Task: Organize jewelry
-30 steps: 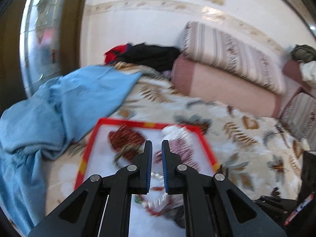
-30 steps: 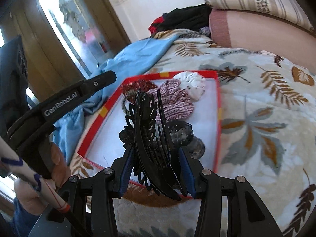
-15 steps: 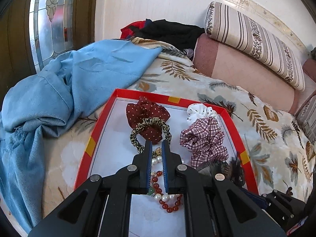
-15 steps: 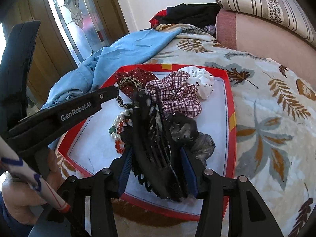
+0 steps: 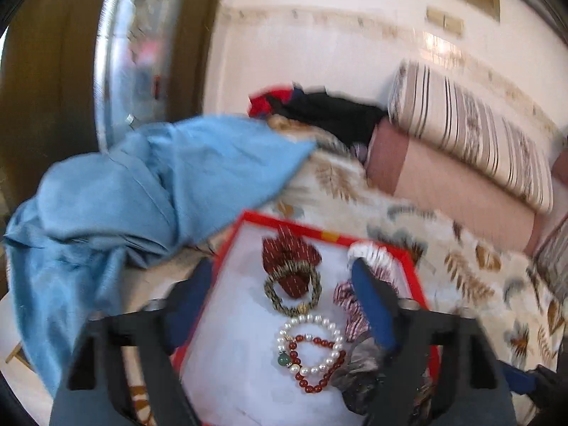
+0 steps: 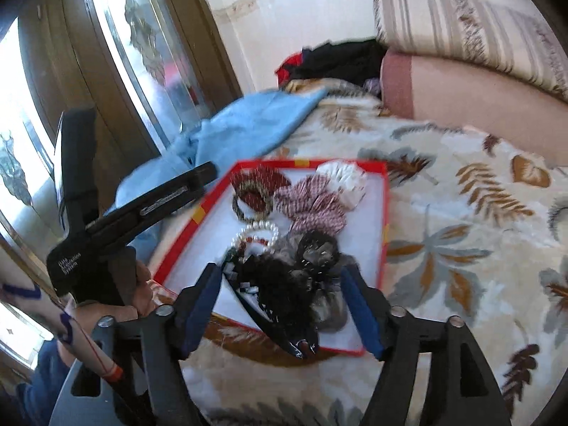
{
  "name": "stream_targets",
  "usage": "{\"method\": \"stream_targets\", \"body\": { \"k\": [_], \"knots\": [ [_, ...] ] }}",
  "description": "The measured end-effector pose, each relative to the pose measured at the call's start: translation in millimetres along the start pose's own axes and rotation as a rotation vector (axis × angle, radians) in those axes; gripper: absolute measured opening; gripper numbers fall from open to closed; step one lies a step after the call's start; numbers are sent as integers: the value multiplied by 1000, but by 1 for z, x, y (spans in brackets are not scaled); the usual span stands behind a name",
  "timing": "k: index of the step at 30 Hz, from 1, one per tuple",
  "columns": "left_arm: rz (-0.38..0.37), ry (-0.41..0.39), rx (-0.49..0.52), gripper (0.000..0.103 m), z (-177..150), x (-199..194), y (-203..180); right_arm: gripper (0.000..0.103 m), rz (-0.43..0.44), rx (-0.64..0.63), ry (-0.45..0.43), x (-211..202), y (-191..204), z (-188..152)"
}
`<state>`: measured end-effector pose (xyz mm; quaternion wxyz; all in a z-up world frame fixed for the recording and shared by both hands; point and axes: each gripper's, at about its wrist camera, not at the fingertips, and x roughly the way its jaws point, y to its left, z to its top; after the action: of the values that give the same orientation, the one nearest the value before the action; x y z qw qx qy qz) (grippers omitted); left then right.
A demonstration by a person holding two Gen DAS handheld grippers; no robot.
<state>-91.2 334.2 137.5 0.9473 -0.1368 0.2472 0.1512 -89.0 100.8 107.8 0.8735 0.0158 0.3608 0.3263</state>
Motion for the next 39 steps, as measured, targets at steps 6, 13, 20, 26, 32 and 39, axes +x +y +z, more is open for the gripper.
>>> {"method": "stream_targets", "body": {
  "k": [6, 13, 20, 26, 32, 39],
  "knots": [
    [10, -102, -41, 103, -4, -73, -2, 91, -85, -14, -107, -70, -7, -6],
    [68, -94, 77, 103, -29, -163, -35, 93, -265, -32, -106, -118, 5, -32],
    [190, -42, 176, 103, -49, -219, -50, 95, -316, -120, -74, -143, 39, -72],
    [299, -68, 136, 103, -52, -242, -47, 95, -334, -187, -94, -162, 48, -83],
    [276, -60, 151, 103, -50, -237, -63, 95, -384, -229, -95, -169, 52, -90],
    [282, 20, 177, 103, -59, -211, -63, 96, -392, -195, -50, -150, 38, -83]
  ]
}}
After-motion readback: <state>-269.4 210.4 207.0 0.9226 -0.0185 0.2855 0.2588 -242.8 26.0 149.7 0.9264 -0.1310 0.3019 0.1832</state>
